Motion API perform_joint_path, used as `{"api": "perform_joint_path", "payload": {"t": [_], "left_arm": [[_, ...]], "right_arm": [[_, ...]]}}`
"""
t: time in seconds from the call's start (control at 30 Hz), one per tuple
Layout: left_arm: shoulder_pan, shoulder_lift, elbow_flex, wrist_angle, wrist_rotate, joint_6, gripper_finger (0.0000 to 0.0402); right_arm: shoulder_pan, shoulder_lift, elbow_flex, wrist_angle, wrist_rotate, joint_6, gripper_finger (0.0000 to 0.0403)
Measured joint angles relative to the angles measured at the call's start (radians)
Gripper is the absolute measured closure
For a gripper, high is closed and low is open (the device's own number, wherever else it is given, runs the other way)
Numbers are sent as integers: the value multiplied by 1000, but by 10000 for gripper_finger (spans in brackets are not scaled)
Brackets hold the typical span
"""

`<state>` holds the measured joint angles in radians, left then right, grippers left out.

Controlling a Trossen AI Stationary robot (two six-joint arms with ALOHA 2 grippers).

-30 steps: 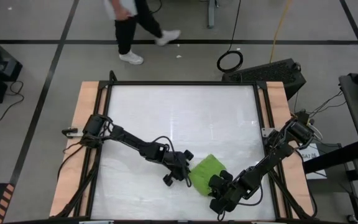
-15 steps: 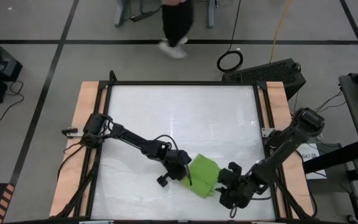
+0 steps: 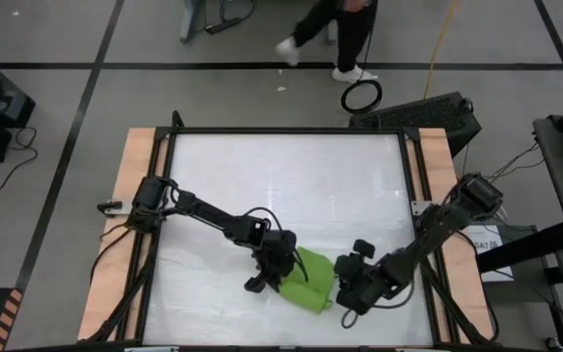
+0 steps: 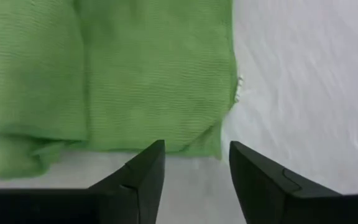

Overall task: Roll towel into tight, uniform cylinder
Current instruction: Roll the green towel

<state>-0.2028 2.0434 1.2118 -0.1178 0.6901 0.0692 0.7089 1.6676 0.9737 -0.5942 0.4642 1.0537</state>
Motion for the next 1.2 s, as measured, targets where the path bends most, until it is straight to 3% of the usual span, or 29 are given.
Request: {"api": "perform_joint_path", "payload": {"t": [0.13, 0.27, 0.53, 0.8, 0.93, 1.2], "left_arm": [[14, 0, 0, -5, 77, -115, 401], [36, 12, 0, -9, 164, -240, 401], [56, 99, 6, 118, 381, -485, 401], [104, 143, 3, 349, 437, -745, 401], [134, 155, 3, 351, 438, -780, 401], [163, 156, 2, 347, 451, -844, 401]], "right_arm": [[-23, 5, 0, 78, 3, -99, 253], [0, -30, 0, 80, 88, -134, 267], [84, -35, 2, 321, 110, -420, 257], [175, 30, 0, 406, 111, -436, 207], [208, 89, 30, 407, 148, -433, 184], [212, 238, 131, 272, 278, -384, 183]]}}
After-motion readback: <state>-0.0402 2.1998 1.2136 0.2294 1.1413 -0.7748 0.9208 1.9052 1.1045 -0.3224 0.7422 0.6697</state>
